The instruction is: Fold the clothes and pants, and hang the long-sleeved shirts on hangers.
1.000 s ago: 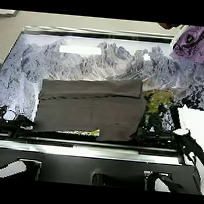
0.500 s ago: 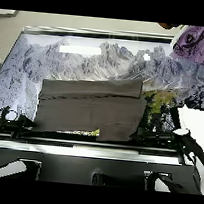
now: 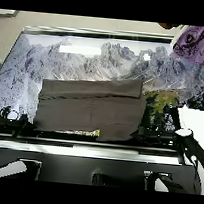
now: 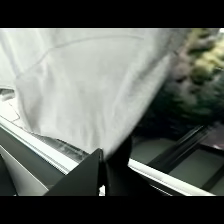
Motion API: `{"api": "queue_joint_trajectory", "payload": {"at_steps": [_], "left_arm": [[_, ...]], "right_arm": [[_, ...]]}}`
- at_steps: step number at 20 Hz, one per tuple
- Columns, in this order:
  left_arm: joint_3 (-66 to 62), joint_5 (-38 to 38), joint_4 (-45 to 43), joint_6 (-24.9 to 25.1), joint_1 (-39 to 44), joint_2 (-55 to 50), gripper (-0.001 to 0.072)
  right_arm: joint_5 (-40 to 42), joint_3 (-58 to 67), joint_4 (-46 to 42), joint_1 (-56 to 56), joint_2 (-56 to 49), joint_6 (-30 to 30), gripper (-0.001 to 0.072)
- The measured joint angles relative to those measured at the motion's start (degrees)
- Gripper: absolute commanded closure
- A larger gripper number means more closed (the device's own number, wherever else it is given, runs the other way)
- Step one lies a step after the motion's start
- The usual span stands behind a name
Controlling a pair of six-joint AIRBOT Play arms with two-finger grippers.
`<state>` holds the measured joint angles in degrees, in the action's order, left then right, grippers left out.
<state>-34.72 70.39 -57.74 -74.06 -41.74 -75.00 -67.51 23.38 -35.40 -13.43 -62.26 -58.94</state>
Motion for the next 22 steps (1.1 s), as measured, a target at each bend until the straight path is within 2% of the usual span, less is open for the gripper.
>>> {"api": "queue_joint_trajectory", "payload": {"at_steps": [3,8,12,17,22], "left_arm": [[0.0,1.1,-1.5,-4.5,0.0,5.0,0.0694],[0.0,4.0,-4.6,-13.6,0.2,18.6,0.0694],[-0.4,0.8,-0.9,-14.6,2.9,22.9,0.0694],[-4.9,-8.1,1.9,-14.6,10.0,20.5,0.0694],[-12.5,-16.5,2.6,-14.3,17.3,10.6,0.0694]], "right_arm": [[-2.5,0.0,-2.1,0.0,6.0,-3.9,0.0679],[-11.5,0.7,-8.3,0.0,22.3,-14.8,0.0680],[-13.9,4.5,-11.1,0.0,28.4,-19.2,0.0680],[-9.8,11.6,-11.6,0.0,18.7,-16.0,0.0679],[-5.0,22.9,-11.0,0.0,2.8,-12.5,0.0679]]}}
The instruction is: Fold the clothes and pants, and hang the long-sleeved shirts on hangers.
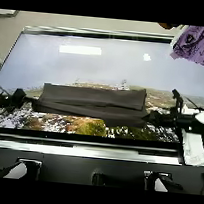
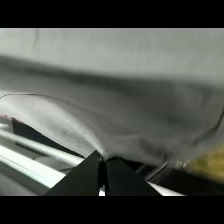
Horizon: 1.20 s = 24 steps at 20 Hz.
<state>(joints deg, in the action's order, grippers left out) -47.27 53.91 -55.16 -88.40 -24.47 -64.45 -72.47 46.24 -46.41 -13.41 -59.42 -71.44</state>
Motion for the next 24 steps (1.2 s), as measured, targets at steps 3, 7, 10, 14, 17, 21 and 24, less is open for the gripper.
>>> {"api": "queue_joint_trajectory", "payload": {"at_steps": [3,7,10,14,17,21,24], "left_arm": [[-6.1,-2.7,0.2,0.2,2.8,-8.0,0.0694],[-15.0,-4.1,0.2,1.5,5.6,-17.7,0.0694],[-20.4,-4.0,0.2,2.0,6.7,-23.8,0.0694],[-25.2,-3.9,0.0,2.2,7.7,-30.1,0.0693],[-26.8,-4.0,-0.2,2.3,8.4,-33.4,0.0693],[-27.5,-4.0,-0.2,2.3,9.1,-36.0,0.0575],[-28.4,-4.0,0.2,2.3,9.2,-36.7,0.0369]], "right_arm": [[1.3,7.1,0.1,0.0,-8.7,0.9,0.0679],[2.9,15.2,0.1,0.0,-17.9,1.2,0.0678],[4.2,19.9,0.2,0.1,-23.8,1.4,0.0678],[7.4,24.0,0.4,1.0,-30.1,1.4,0.0677],[10.4,25.8,0.4,2.5,-33.9,1.6,0.0677],[13.9,26.6,0.6,4.0,-36.8,1.0,0.0617],[14.4,27.3,1.0,4.3,-37.6,-0.4,0.0440]]}}
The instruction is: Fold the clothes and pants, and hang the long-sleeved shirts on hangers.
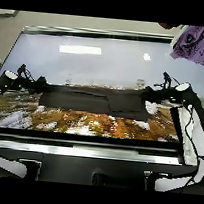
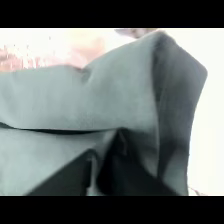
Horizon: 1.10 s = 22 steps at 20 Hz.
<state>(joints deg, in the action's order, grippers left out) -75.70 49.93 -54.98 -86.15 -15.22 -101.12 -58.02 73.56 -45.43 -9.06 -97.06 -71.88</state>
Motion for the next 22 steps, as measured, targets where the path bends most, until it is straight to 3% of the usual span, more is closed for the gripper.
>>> {"api": "queue_joint_trajectory", "payload": {"at_steps": [1,2,6,7,8,10,15,22], "left_arm": [[-0.7,0.1,-0.2,0.0,0.0,-0.1,0.0370],[-1.6,0.1,-0.5,0.0,0.0,-0.2,0.0369],[-7.2,2.7,-0.3,0.0,-0.5,-0.1,0.0349],[-8.7,3.8,-0.4,0.0,-0.7,0.0,0.0136],[-10.4,5.5,-0.6,0.0,-1.0,0.0,0.0007],[-13.7,8.8,-1.6,0.0,-1.6,0.0,0.0007],[-19.9,16.7,-3.8,-0.2,-2.8,1.2,0.0007],[-22.0,20.2,-7.5,-0.4,-3.1,4.4,0.0007]], "right_arm": [[-0.8,0.9,0.1,0.0,-0.1,-0.8,0.0374],[-2.3,2.1,0.2,0.1,-0.1,-1.5,0.0236],[-10.3,8.9,-1.2,-2.6,0.3,-4.9,0.0114],[-12.4,9.9,-1.4,-4.3,0.4,-5.4,0.0112],[-14.4,10.5,-1.5,-6.1,0.5,-5.5,0.0088],[-17.7,10.3,-1.8,-9.5,0.5,-5.1,0.0047],[-19.9,2.3,-0.7,-14.5,0.2,1.3,0.0034],[-18.0,-4.3,10.2,-14.8,-5.6,9.7,0.0034]]}}
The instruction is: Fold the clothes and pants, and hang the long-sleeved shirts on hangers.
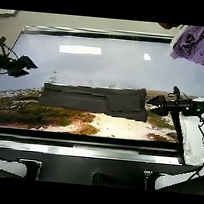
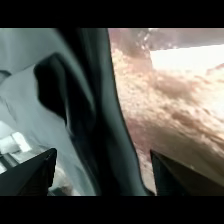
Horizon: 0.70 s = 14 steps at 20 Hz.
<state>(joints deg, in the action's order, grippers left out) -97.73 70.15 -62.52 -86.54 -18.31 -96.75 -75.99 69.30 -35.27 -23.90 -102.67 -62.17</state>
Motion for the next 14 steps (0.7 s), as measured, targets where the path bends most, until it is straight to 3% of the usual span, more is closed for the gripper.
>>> {"api": "queue_joint_trajectory", "payload": {"at_steps": [5,6,8,9,10,11,13,14], "left_arm": [[-0.2,0.7,-0.6,0.0,0.0,0.5,0.0007],[-0.2,0.8,-0.6,0.0,0.0,0.5,0.0007],[-0.2,0.8,-0.7,0.0,0.0,0.5,0.0007],[-0.2,0.8,-0.7,0.0,0.1,0.5,0.0007],[-0.2,0.8,-0.8,0.0,0.3,0.5,0.0014],[-0.2,0.8,-0.8,0.0,0.6,0.5,0.0114],[-0.2,0.8,-0.8,0.0,1.6,0.5,0.0518],[-0.2,0.8,-0.8,0.0,2.4,0.4,0.0679]], "right_arm": [[1.5,-0.5,3.7,3.4,-2.1,2.4,0.0042],[1.7,-0.6,3.9,4.4,-2.3,2.7,0.0072],[2.9,-0.7,3.5,6.9,-2.6,3.1,0.0276],[3.8,-0.7,3.0,8.1,-2.8,3.0,0.0490],[4.9,-0.6,1.8,9.1,-2.8,2.7,0.0616],[5.7,-0.3,0.9,9.9,-2.7,2.1,0.0677],[7.0,0.7,-0.6,10.7,-1.7,0.7,0.0678],[7.8,1.6,-1.9,11.0,-0.6,-1.1,0.0678]]}}
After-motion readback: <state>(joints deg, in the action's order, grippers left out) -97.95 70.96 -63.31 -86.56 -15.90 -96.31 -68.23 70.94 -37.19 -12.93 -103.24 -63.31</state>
